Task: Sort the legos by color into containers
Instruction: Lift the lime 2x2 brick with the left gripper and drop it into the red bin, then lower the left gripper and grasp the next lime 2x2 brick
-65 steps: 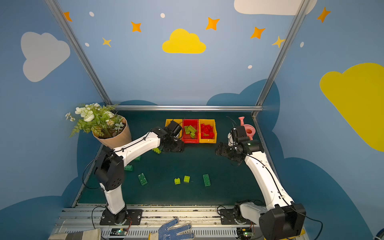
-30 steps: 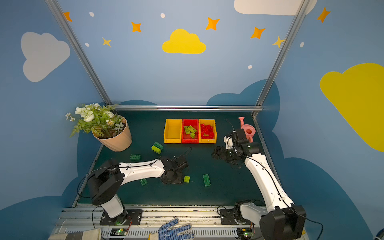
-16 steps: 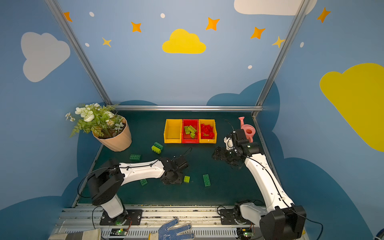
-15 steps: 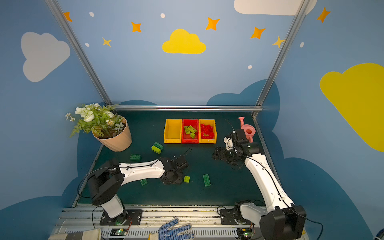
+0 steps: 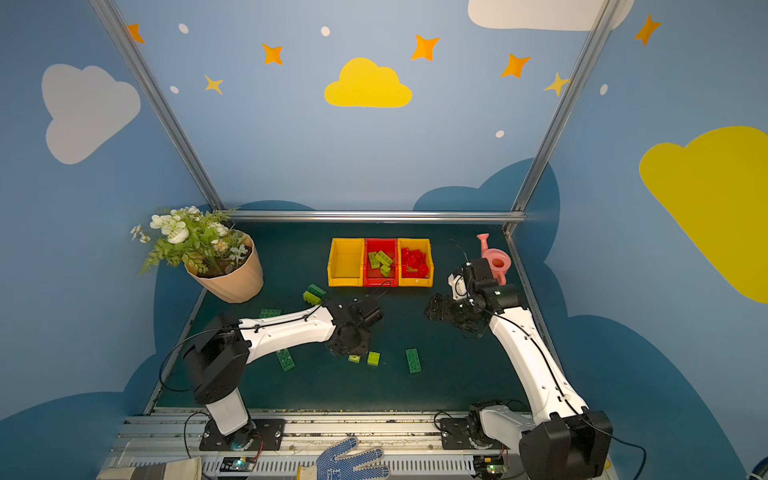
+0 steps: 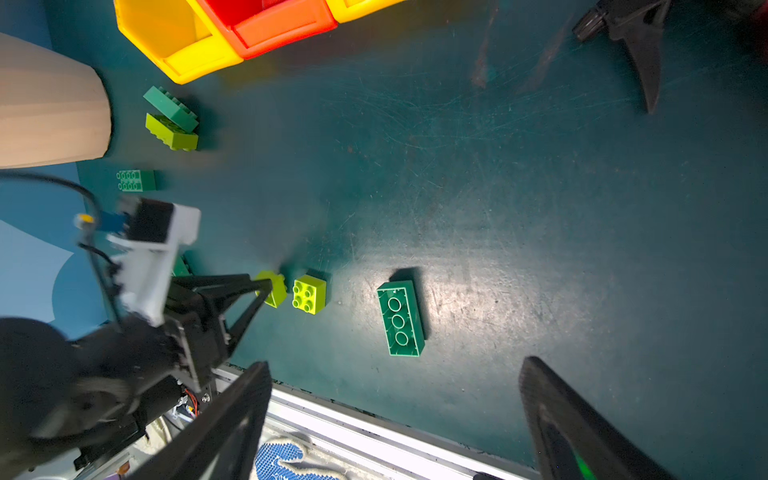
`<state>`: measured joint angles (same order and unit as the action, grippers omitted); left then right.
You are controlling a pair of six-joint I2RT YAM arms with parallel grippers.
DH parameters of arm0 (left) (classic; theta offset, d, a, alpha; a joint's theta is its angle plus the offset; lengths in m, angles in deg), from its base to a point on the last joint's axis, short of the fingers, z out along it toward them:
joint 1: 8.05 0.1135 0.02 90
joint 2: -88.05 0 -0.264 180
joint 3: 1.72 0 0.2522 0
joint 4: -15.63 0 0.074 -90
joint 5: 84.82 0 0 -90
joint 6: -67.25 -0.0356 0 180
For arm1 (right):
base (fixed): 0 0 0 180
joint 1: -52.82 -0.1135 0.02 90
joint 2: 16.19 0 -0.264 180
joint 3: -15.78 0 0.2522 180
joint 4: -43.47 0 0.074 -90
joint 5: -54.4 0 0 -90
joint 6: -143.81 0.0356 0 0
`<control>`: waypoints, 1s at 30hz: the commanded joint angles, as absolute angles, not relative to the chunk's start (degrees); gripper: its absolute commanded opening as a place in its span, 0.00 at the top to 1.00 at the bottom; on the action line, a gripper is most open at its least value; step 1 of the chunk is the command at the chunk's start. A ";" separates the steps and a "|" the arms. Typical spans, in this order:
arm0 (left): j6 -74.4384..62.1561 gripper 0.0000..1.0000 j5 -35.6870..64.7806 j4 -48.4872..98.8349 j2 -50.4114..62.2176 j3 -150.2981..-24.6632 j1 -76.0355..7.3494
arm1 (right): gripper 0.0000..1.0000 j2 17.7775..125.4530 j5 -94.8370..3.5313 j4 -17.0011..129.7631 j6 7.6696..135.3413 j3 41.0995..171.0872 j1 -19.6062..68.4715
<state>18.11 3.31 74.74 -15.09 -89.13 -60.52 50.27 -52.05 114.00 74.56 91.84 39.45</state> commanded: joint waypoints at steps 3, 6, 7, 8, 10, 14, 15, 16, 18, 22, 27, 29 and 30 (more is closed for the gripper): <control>8.31 0.62 2.31 82.74 -20.12 -102.44 -54.19 | 0.09 48.23 -49.28 113.28 75.12 92.93 39.63; 4.08 0.62 3.06 84.91 -25.15 -112.23 -50.88 | 0.09 48.62 -48.66 112.87 75.59 93.14 39.77; 3.03 0.62 3.07 86.45 -27.16 -115.83 -50.07 | 0.09 48.81 -48.52 112.87 75.73 93.31 39.81; 2.34 0.63 3.07 88.25 -29.13 -119.72 -49.19 | 0.09 49.01 -48.40 112.74 76.01 93.58 39.81; 1.33 0.63 3.64 90.82 -31.77 -124.81 -48.26 | 0.09 49.19 -47.52 112.67 76.26 93.83 39.89; 1.02 0.63 4.99 92.08 -30.28 -121.74 -48.27 | 0.09 49.91 -46.32 112.96 76.72 94.45 40.05; 1.35 0.62 5.09 91.21 -28.26 -117.87 -48.48 | 0.09 50.14 -46.28 112.94 76.74 94.43 40.07; 1.88 0.61 5.44 89.50 -25.72 -113.33 -48.90 | 0.09 50.30 -46.18 112.82 76.81 94.34 40.10; 2.93 0.58 6.82 85.52 -20.65 -104.24 -49.83 | 0.09 50.89 -46.19 112.61 76.92 94.00 40.08; 5.85 0.49 8.78 77.98 -12.85 -90.53 -52.36 | 0.08 53.08 -47.54 112.34 76.98 94.38 40.16; 7.98 0.42 8.69 73.08 -10.48 -86.02 -55.07 | 0.09 56.33 -49.34 112.31 75.41 96.26 40.13; 8.33 0.40 9.33 71.78 -11.06 -85.58 -55.30 | 0.09 57.97 -49.92 112.63 75.00 97.44 40.14; 8.36 0.39 9.43 71.28 -11.53 -85.53 -55.46 | 0.09 58.48 -50.14 112.68 74.93 97.82 40.14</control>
